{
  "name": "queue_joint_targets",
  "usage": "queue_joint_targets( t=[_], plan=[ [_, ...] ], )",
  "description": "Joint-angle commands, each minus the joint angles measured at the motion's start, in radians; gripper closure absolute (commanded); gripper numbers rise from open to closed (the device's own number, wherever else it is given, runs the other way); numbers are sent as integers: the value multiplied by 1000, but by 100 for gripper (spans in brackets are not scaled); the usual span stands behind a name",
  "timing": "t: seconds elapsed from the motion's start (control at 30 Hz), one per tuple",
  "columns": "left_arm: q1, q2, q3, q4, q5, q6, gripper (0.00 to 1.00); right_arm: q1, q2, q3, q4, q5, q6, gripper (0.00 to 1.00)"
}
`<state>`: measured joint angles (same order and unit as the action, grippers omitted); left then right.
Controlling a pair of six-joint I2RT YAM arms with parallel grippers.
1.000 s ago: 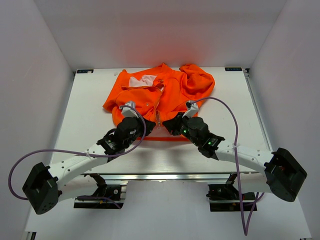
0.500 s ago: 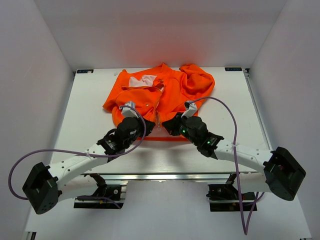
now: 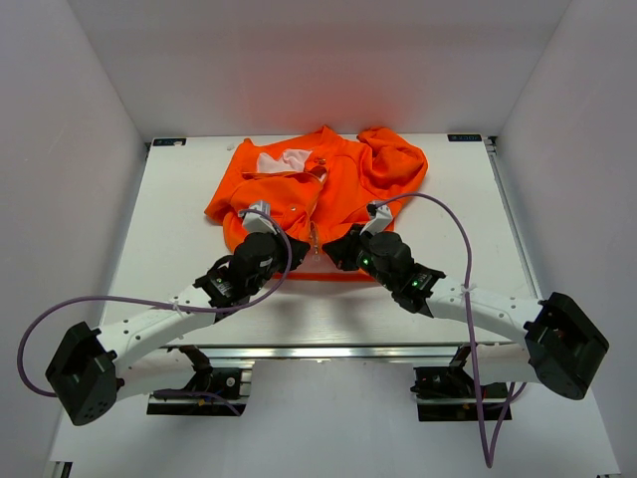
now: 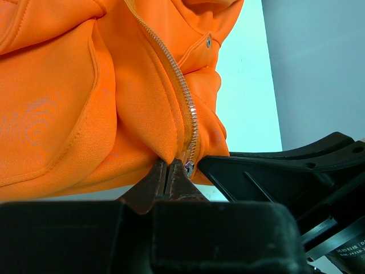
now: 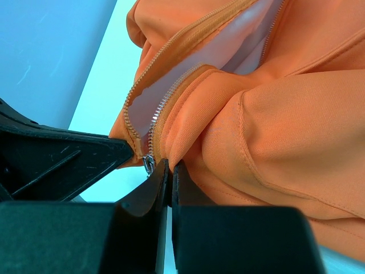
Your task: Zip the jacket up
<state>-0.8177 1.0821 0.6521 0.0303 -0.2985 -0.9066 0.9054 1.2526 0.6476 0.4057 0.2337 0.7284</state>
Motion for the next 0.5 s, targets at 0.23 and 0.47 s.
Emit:
queue_joint_targets(
  t=[0.23,0.47],
  plan=[
    [-8,2,41,7,12,3,100,9,5,50,39,19,8,100],
    [-11,10,44,0,13,3,100,10,10,58,30,18,16,100]
  ],
)
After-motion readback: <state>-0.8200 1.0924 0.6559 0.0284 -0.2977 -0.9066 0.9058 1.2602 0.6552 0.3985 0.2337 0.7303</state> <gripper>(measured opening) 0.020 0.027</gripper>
